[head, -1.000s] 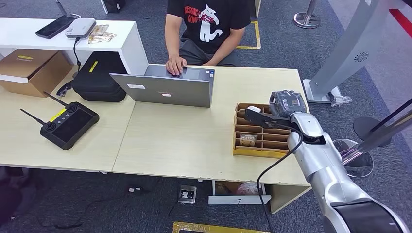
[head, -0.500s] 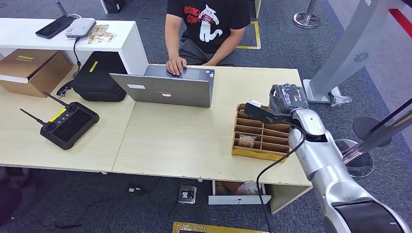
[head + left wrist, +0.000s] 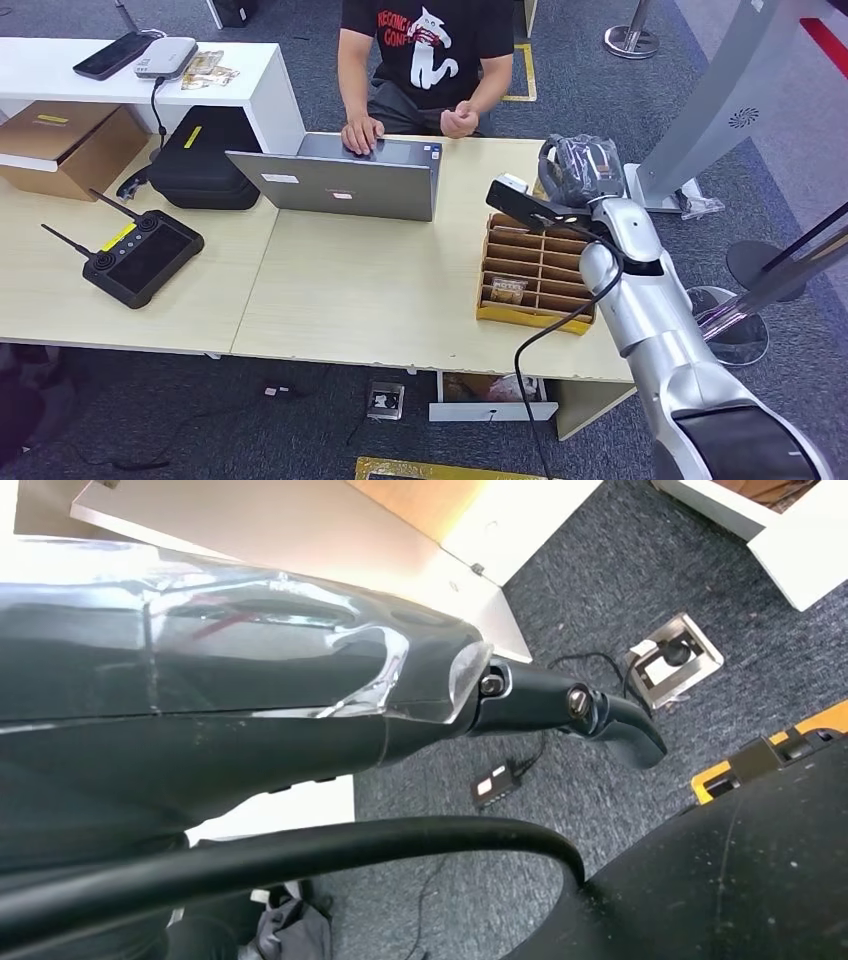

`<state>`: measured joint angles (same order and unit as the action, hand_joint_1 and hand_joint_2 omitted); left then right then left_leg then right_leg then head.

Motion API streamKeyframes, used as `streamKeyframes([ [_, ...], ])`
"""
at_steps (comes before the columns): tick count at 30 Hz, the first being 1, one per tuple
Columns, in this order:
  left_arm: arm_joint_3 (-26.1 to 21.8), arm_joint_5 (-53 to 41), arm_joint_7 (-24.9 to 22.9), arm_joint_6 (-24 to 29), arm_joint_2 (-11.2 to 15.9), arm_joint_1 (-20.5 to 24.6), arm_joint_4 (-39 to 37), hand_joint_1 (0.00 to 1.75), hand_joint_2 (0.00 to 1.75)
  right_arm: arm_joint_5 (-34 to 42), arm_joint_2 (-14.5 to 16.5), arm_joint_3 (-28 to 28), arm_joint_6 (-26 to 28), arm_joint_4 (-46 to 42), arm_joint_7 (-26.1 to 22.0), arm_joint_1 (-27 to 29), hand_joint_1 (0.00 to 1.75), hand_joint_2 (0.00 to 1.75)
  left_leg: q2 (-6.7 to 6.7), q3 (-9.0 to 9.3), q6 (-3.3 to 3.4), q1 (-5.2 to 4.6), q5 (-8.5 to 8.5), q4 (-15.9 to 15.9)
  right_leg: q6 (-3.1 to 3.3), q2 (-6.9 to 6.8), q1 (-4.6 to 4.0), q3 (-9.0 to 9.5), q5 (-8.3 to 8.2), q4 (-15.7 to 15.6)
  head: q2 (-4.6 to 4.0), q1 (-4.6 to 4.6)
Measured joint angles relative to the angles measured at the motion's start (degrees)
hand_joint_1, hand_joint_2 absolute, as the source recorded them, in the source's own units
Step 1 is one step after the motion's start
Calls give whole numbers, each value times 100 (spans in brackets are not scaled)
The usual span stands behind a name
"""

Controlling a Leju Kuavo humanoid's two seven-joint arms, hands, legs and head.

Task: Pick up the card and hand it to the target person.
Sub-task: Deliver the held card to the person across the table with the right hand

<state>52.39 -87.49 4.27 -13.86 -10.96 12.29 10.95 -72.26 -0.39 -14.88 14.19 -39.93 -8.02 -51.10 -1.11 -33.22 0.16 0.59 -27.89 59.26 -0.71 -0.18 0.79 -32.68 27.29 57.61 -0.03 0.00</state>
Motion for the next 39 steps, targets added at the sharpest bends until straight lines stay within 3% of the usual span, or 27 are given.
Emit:
streamKeyframes([
  [10, 0, 0, 105, -21, 17, 9, 0, 0, 175, 17, 310, -4, -38, 22, -58, -196, 171, 175, -1, -1, 0, 0, 1, 0, 0, -1, 0, 0, 0, 1, 0, 0],
  [13, 0, 0, 106, -15, 19, 10, 0, 0, 175, 71, 326, -4, -21, 43, -92, -229, 171, 175, -2, -1, 0, 0, 1, 0, 0, -1, 1, 0, 0, 0, 0, 1],
  [20, 0, 0, 106, -18, 19, 11, 0, 0, 175, 187, 338, -4, 14, 183, -166, -280, 155, 175, -2, -1, 0, 0, 1, 0, 0, -1, 0, 0, 0, 0, 1, 0],
  [24, 0, 0, 108, -16, 19, 11, 0, 0, 175, 222, 362, -4, 14, 295, -183, -300, 161, 175, -2, 0, -1, 0, 1, 0, 0, -1, 0, 0, 0, 1, 0, 0],
  [26, 0, 1, 104, -30, 18, 14, 0, 0, 175, 226, 373, -4, 21, 353, -206, -316, 143, 175, -2, 0, -1, 0, 1, 0, 0, -1, 0, 0, 0, 1, 0, 0],
  [28, 0, 2, 98, -55, 14, 18, 0, 0, 175, 230, 379, -4, 45, 412, -232, -334, 62, 175, -2, 0, -1, 0, 1, 0, 0, -2, 0, 0, 0, 1, 0, 0],
  [30, 0, 2, 98, -62, 11, 20, 0, 0, 175, 233, 382, -5, 86, 466, -242, -344, 0, 175, -3, -1, -1, 0, 1, 0, 0, -2, 0, 0, 0, 0, 1, 0],
  [39, 0, 2, 57, -58, 8, 20, 0, 0, 175, 326, 382, -64, 199, 614, -269, -351, 0, 175, -2, 0, -1, 0, 1, 1, 0, -1, 0, -1, 0, 0, 0, 0],
])
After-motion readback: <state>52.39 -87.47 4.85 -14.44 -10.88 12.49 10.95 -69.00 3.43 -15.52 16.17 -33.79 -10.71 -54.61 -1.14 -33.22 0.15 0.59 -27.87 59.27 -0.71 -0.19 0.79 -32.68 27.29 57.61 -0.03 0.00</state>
